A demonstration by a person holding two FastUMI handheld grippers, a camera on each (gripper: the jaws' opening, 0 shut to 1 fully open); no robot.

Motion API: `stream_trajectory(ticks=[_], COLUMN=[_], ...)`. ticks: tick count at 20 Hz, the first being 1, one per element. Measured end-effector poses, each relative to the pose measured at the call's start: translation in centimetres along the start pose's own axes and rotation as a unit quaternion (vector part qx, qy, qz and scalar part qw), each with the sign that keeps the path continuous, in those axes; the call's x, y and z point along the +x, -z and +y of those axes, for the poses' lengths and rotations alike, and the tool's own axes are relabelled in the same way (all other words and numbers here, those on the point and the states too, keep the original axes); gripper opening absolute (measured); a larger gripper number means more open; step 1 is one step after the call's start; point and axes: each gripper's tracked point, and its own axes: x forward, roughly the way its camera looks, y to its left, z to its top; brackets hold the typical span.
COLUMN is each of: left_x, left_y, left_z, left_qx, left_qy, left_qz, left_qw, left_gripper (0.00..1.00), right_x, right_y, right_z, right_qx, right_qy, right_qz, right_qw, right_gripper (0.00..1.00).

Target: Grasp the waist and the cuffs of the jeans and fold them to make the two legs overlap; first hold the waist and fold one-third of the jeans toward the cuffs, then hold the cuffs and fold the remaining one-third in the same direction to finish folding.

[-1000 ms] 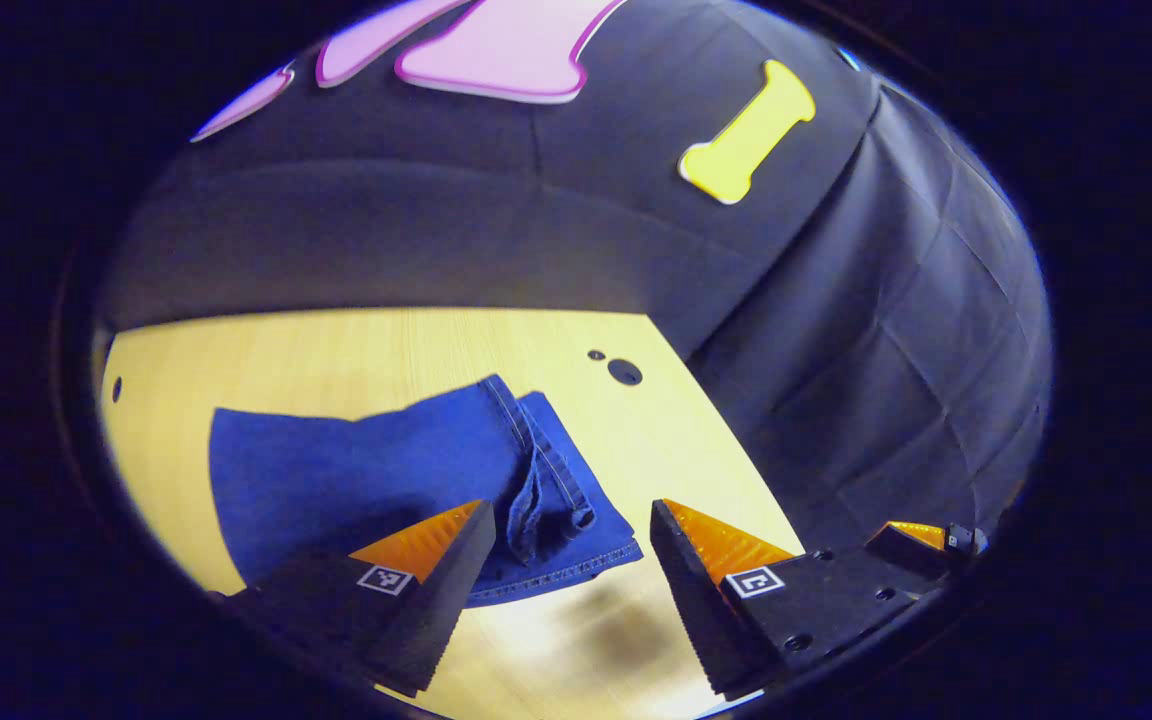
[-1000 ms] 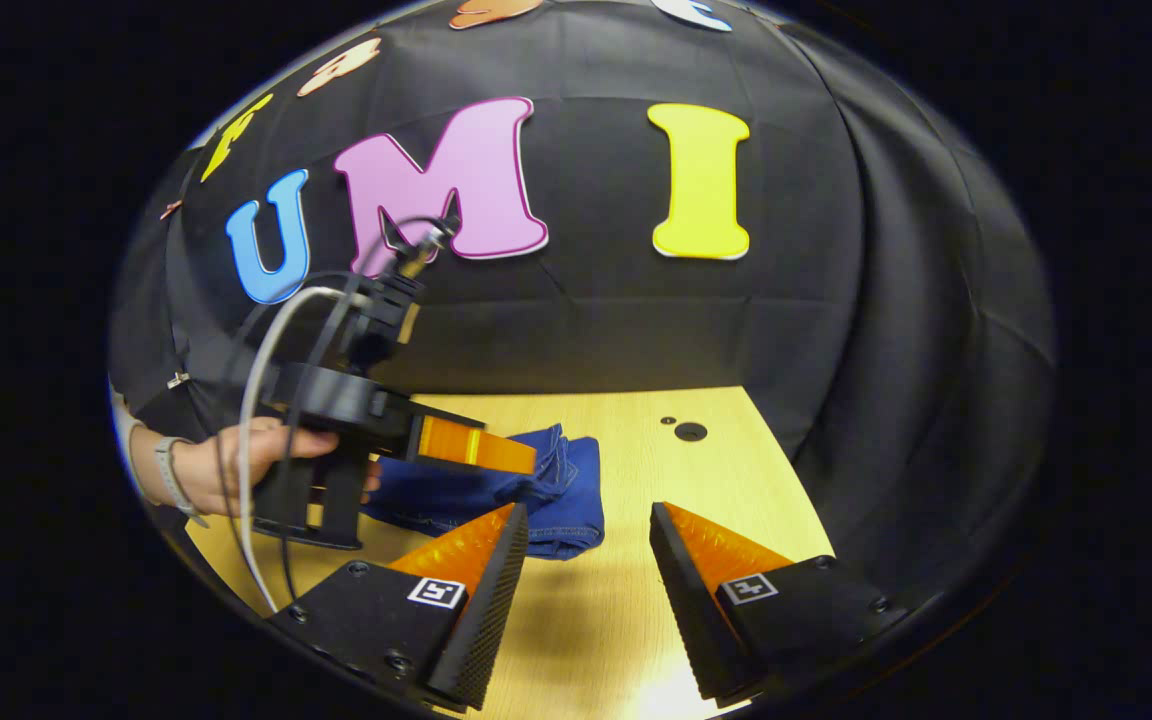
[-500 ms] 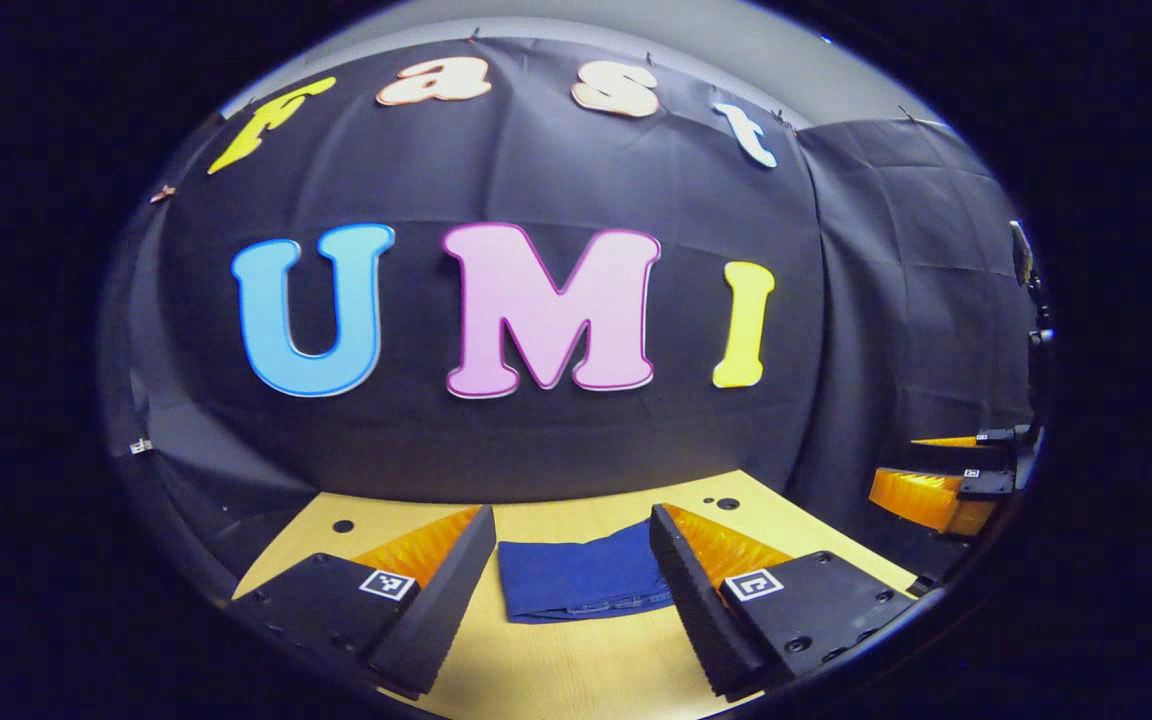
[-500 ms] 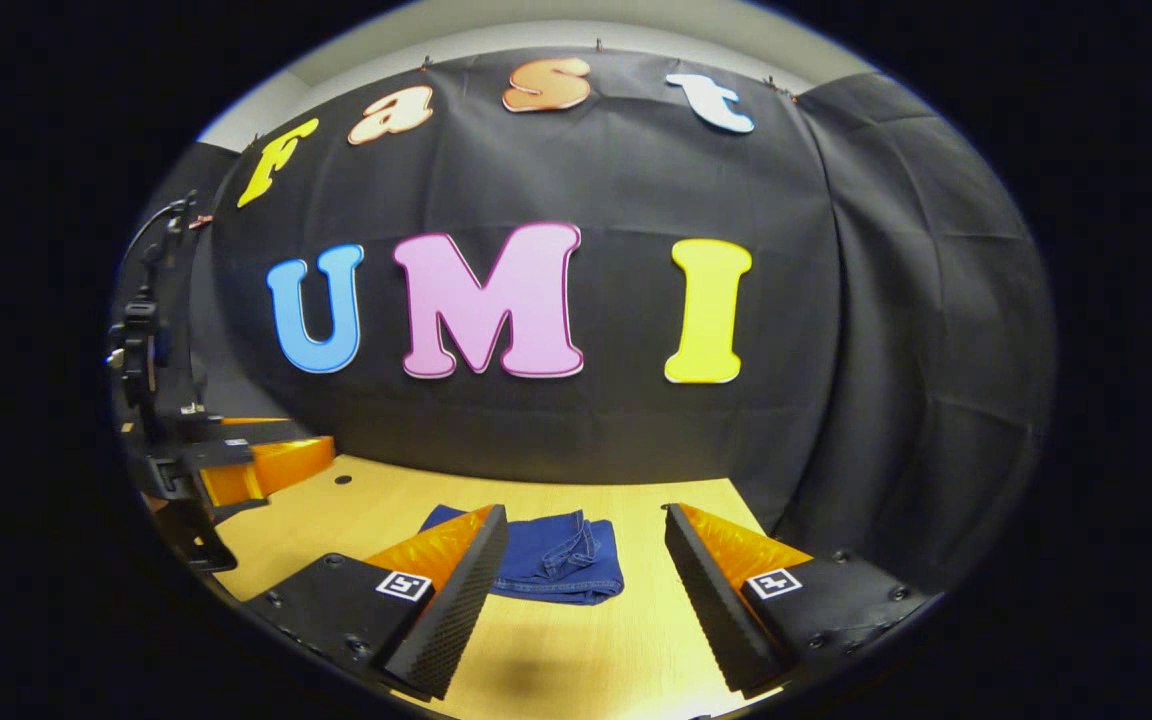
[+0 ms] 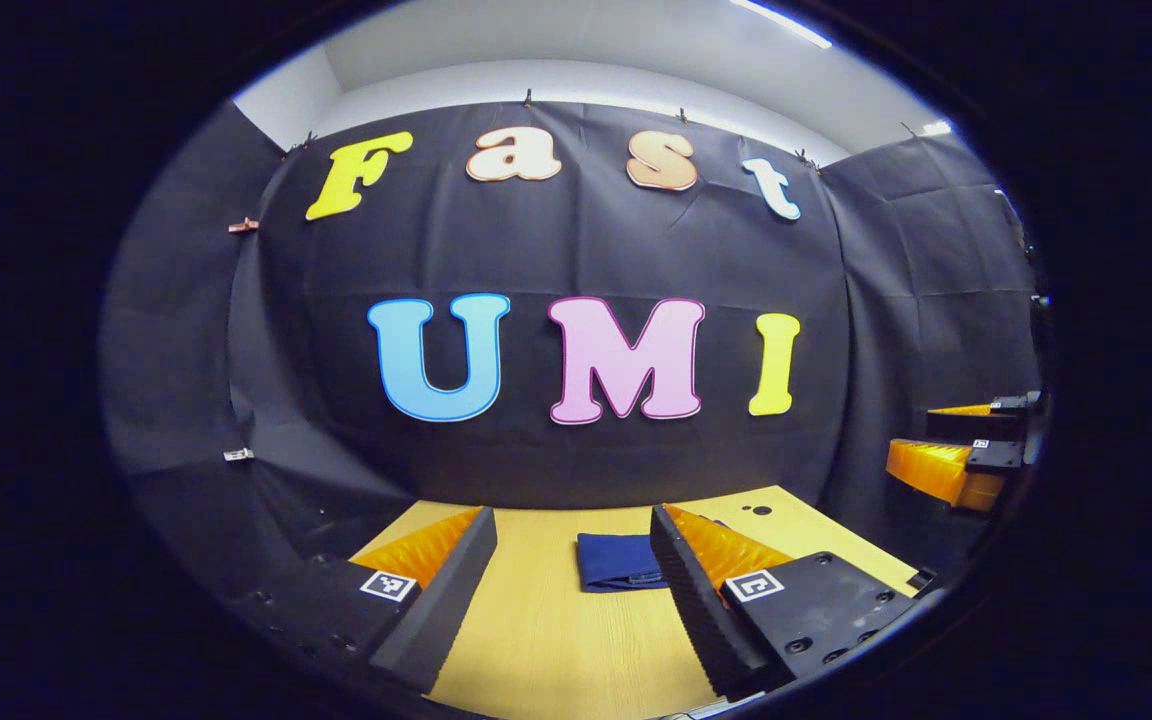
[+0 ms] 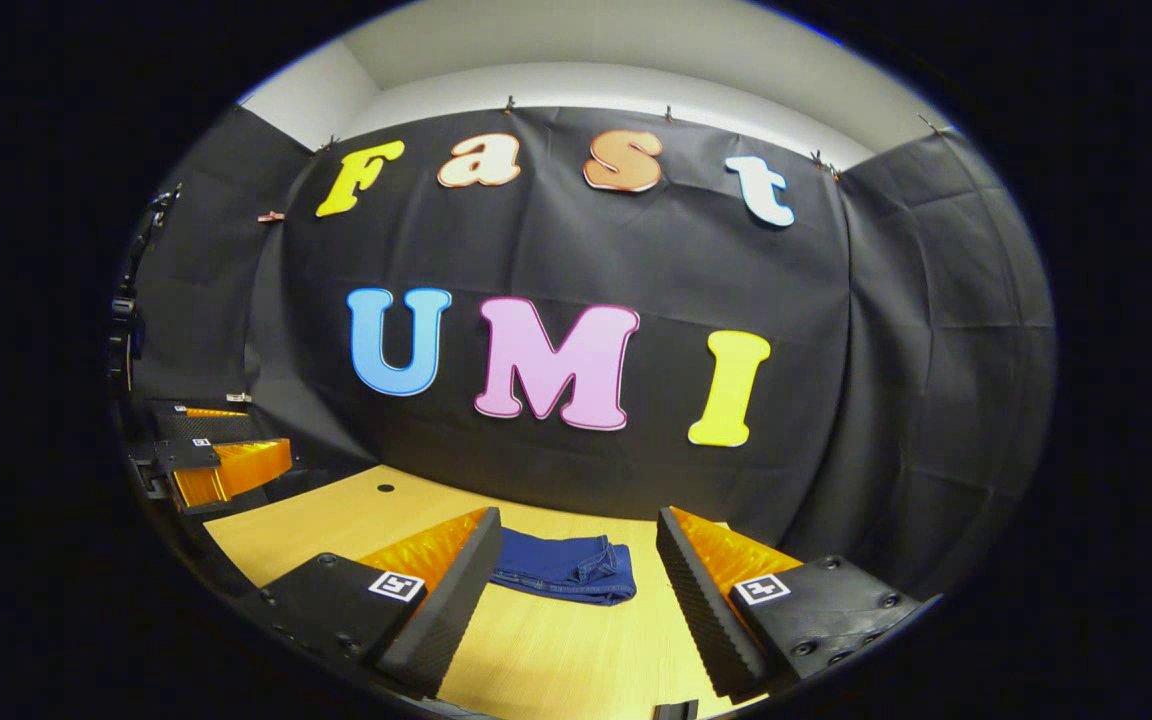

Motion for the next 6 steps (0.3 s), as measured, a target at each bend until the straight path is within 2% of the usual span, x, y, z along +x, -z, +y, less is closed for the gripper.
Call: stream_trajectory(ticks=[2,4,6], left_x=[-1.5,-3.0,-2.9], left_y=[-1.5,-3.3,-3.2], left_z=[0.3,-0.2,0.6], left_qx=[-0.009,-0.029,-0.027], left_qy=[0.006,0.027,0.023], left_qz=[-0.02,-0.043,-0.044], left_qw=[1.0,0.998,0.998], left_gripper=[0.96,0.96,0.96], right_x=[-0.7,-1.0,-1.2], right_y=[-1.2,-2.0,-2.4], right_z=[0.5,0.9,1.2], right_qx=[-0.001,0.0,-0.001], right_qy=[0.003,0.001,-0.002], right_qz=[-0.013,-0.024,-0.026], right_qw=[1.0,1.0,1.0], right_gripper=[0.96,0.94,0.96])
